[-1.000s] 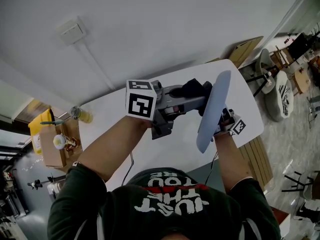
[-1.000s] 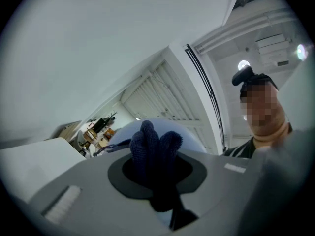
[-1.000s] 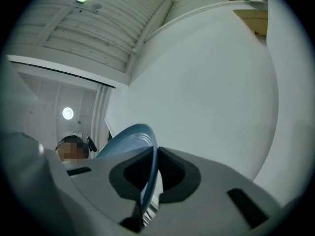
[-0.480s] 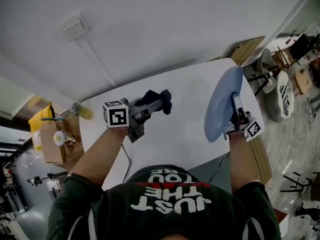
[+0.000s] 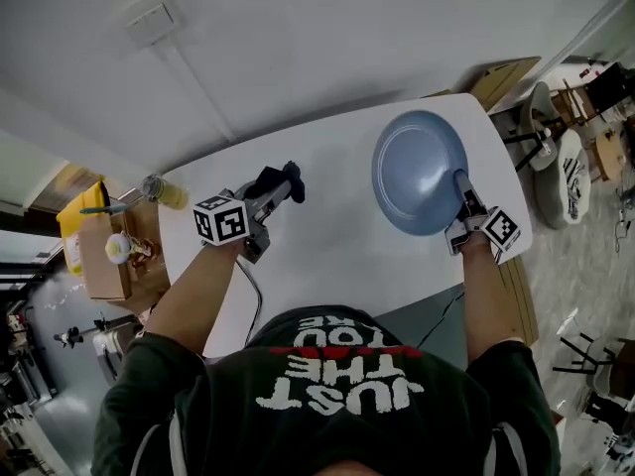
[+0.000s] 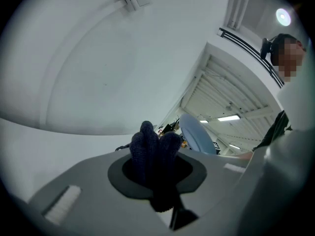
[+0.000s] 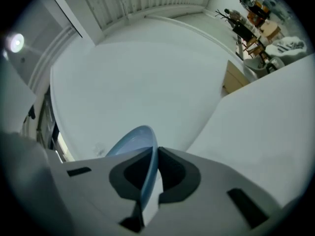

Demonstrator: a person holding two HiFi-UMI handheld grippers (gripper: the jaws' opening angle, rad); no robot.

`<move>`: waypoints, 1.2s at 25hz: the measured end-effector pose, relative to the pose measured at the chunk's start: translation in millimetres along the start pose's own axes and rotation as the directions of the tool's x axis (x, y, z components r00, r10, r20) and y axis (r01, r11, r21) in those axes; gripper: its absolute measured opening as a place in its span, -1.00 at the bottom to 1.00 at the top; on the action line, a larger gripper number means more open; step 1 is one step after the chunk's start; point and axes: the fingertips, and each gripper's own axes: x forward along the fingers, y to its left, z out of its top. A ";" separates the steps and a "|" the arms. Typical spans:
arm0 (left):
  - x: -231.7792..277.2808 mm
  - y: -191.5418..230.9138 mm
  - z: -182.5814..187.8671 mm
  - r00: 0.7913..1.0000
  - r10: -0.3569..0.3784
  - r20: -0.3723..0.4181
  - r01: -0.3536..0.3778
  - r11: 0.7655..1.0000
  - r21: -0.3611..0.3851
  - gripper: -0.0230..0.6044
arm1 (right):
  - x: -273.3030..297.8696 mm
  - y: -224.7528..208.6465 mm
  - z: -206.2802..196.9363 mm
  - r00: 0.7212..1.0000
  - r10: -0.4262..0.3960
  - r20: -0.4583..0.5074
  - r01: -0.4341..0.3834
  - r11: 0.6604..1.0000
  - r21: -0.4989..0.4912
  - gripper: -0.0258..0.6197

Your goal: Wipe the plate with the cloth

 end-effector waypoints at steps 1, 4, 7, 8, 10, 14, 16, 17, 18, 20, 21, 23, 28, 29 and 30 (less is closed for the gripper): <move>0.9 4.7 -3.0 1.000 0.015 -0.001 -0.015 1.000 0.000 -0.72 | 0.2 -10.4 -5.5 0.999 -0.040 -0.014 0.041 0.999 0.010 -0.88; 6.6 17.7 -9.4 0.998 0.054 -0.009 -0.054 0.999 0.006 -0.72 | -2.2 -40.2 -22.1 0.984 -0.164 -0.065 0.163 0.986 -0.016 -0.88; 15.2 25.9 -14.2 0.997 0.079 -0.021 -0.079 0.997 0.000 -0.72 | -8.1 -68.5 -38.0 0.957 -0.270 -0.111 0.264 0.962 -0.063 -0.88; 18.2 27.0 -15.7 0.996 0.082 -0.024 -0.082 0.997 -0.003 -0.72 | -10.4 -77.6 -42.5 0.946 -0.301 -0.122 0.293 0.953 -0.077 -0.88; 24.4 28.2 -19.3 0.996 0.083 -0.034 -0.083 0.997 -0.002 -0.72 | -14.3 -94.2 -50.8 0.924 -0.354 -0.141 0.343 0.934 -0.099 -0.88; 36.0 27.0 -26.5 0.995 0.076 -0.059 -0.076 0.997 0.003 -0.72 | -20.2 -121.0 -65.2 0.884 -0.436 -0.171 0.416 0.898 -0.140 -0.88; 42.0 24.7 -30.2 0.995 0.072 -0.070 -0.072 0.997 0.008 -0.72 | -23.4 -130.6 -70.5 0.870 -0.457 -0.183 0.434 0.888 -0.155 -0.88; 44.9 23.8 -31.6 0.995 0.070 -0.074 -0.069 0.998 0.010 -0.72 | -24.5 -134.4 -73.0 0.866 -0.464 -0.188 0.439 0.884 -0.161 -0.88; 47.5 23.3 -32.7 0.995 0.068 -0.078 -0.067 0.998 0.011 -0.72 | -25.3 -137.8 -75.4 0.862 -0.469 -0.192 0.443 0.881 -0.167 -0.88; 51.8 22.8 -33.7 0.995 0.064 -0.082 -0.063 0.998 0.011 -0.72 | -26.1 -143.9 -80.3 0.854 -0.480 -0.201 0.450 0.875 -0.177 -0.88; 53.6 22.5 -34.1 0.995 0.062 -0.084 -0.061 0.998 0.010 -0.72 | -26.2 -146.6 -82.7 0.850 -0.485 -0.206 0.453 0.872 -0.183 -0.88; 56.5 22.0 -34.8 0.994 0.058 -0.087 -0.058 0.998 0.007 -0.72 | -26.0 -151.2 -87.2 0.841 -0.495 -0.218 0.458 0.866 -0.200 -0.88; 59.2 23.7 -36.7 0.994 0.056 -0.094 -0.056 0.998 0.000 -0.72 | -19.1 -155.5 -92.8 0.822 -0.514 -0.243 0.455 0.851 -0.261 -0.88; 59.4 24.4 -37.4 0.994 0.057 -0.096 -0.058 0.998 -0.001 -0.72 | -17.1 -156.2 -95.0 0.808 -0.528 -0.261 0.456 0.842 -0.288 -0.87; 59.5 24.7 -38.3 0.993 0.059 -0.099 -0.059 0.998 -0.001 -0.72 | -15.8 -157.3 -97.7 0.789 -0.547 -0.280 0.461 0.828 -0.319 -0.87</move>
